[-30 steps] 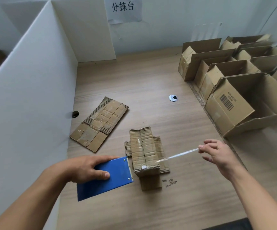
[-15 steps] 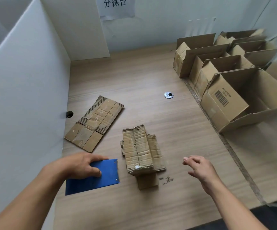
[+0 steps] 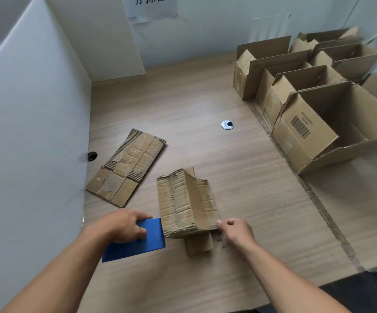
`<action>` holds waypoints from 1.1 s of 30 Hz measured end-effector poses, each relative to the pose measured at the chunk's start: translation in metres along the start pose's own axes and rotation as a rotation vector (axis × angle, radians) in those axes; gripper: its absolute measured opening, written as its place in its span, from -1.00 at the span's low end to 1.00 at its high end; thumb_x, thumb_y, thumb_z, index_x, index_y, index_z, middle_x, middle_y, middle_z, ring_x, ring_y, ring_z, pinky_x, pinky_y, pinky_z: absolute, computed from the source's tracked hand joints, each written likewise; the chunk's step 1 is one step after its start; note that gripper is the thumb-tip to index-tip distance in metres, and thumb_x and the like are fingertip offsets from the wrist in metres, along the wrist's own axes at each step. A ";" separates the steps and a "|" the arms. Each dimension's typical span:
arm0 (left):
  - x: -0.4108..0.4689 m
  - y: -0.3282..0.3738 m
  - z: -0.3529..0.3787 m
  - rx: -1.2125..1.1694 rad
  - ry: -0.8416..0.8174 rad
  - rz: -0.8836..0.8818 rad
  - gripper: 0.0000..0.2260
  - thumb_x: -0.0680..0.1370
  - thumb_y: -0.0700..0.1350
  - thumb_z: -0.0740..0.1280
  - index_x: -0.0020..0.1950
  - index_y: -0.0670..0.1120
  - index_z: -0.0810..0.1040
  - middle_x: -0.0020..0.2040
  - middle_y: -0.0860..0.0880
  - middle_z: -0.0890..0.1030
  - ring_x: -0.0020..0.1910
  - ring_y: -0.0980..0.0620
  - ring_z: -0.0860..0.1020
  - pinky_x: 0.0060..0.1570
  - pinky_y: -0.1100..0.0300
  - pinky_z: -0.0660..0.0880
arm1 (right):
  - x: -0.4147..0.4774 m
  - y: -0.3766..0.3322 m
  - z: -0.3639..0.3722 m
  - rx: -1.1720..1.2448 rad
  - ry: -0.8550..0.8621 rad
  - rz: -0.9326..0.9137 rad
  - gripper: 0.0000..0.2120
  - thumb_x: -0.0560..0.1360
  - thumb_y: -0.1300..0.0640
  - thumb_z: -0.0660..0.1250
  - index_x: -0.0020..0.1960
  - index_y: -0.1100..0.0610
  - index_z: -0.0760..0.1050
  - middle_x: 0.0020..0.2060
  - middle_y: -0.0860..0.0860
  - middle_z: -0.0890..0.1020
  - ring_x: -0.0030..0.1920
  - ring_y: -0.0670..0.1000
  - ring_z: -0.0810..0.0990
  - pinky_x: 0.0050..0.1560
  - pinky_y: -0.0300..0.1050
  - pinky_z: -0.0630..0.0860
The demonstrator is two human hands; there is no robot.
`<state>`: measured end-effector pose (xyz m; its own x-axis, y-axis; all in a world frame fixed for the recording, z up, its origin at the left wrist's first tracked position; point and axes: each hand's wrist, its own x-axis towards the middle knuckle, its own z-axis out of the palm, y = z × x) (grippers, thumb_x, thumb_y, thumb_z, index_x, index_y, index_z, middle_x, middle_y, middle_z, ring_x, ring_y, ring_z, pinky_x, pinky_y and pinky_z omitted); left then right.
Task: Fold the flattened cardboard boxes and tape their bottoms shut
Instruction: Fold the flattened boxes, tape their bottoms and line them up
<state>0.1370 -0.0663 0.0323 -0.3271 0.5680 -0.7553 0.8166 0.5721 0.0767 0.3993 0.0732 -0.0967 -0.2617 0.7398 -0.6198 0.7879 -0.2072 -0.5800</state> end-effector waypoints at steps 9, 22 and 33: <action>-0.003 0.011 0.000 -0.008 0.010 -0.002 -0.47 0.49 0.15 0.29 0.46 0.38 0.30 0.33 0.07 0.51 0.16 0.04 0.48 0.20 0.07 0.46 | -0.008 -0.009 0.032 -0.292 0.065 0.009 -0.56 0.55 -0.25 0.26 0.15 0.06 0.64 0.25 0.09 0.49 0.22 0.17 0.55 0.18 -0.07 0.48; -0.001 0.034 -0.003 -0.044 0.008 -0.011 -0.47 0.49 0.14 0.28 0.45 0.39 0.30 0.34 0.05 0.50 0.19 0.02 0.48 0.21 0.01 0.47 | 0.005 -0.006 -0.005 -0.683 -0.112 -0.028 -0.35 0.38 -0.50 0.25 0.13 0.03 0.59 0.13 0.02 0.65 0.18 0.09 0.60 0.07 -0.09 0.46; -0.008 0.042 -0.001 -0.002 0.056 0.002 -0.47 0.52 0.14 0.26 0.48 0.37 0.27 0.40 0.02 0.48 0.29 -0.04 0.47 0.25 0.02 0.46 | -0.016 0.002 -0.010 -0.031 -0.321 -0.343 -0.79 0.52 0.13 0.29 0.10 -0.01 0.60 0.01 -0.12 0.70 -0.03 -0.13 0.63 0.13 0.03 0.57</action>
<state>0.1731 -0.0462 0.0423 -0.3515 0.6012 -0.7176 0.8161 0.5724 0.0798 0.4107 0.0669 -0.0832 -0.6650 0.5257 -0.5305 0.6410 0.0372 -0.7667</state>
